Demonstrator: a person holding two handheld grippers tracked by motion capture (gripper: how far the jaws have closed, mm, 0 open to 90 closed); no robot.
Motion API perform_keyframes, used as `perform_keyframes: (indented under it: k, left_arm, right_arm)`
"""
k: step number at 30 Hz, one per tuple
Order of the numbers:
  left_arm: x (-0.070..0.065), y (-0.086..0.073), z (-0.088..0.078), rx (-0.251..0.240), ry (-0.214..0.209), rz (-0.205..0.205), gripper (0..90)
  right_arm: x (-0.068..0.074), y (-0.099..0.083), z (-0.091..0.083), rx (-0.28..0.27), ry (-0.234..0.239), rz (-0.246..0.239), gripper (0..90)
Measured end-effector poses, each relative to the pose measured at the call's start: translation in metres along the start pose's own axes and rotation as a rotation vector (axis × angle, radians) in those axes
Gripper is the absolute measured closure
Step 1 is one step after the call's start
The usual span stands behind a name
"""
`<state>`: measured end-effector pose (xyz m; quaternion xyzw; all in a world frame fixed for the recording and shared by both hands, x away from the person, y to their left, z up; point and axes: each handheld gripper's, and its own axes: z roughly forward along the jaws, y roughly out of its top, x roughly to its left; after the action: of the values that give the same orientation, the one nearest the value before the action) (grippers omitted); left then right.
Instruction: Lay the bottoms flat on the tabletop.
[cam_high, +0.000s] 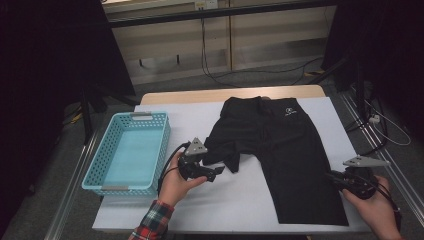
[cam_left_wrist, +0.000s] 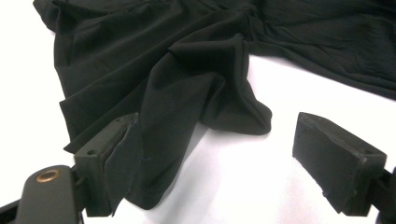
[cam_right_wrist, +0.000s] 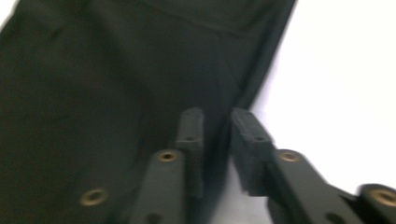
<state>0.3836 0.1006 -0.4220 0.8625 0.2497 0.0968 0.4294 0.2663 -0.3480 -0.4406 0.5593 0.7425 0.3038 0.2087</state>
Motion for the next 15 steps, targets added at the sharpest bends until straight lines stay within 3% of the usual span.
perform_keyframes:
  k: [2, 5, 15]
  left_arm:
    - [0.001, 0.000, 0.000, 0.000, 0.004, -0.002, 15.8]
    - [0.002, 0.000, 0.000, -0.001, 0.006, -0.008, 15.4]
    - [0.008, -0.002, -0.003, -0.003, 0.011, -0.031, 13.4]
  right_arm:
    - [0.005, 0.004, 0.000, -0.022, 0.012, -0.011, 61.2]
    - [0.016, 0.012, 0.002, -0.050, 0.039, -0.032, 53.9]
    - [0.058, 0.044, 0.024, -0.115, 0.155, -0.092, 37.0]
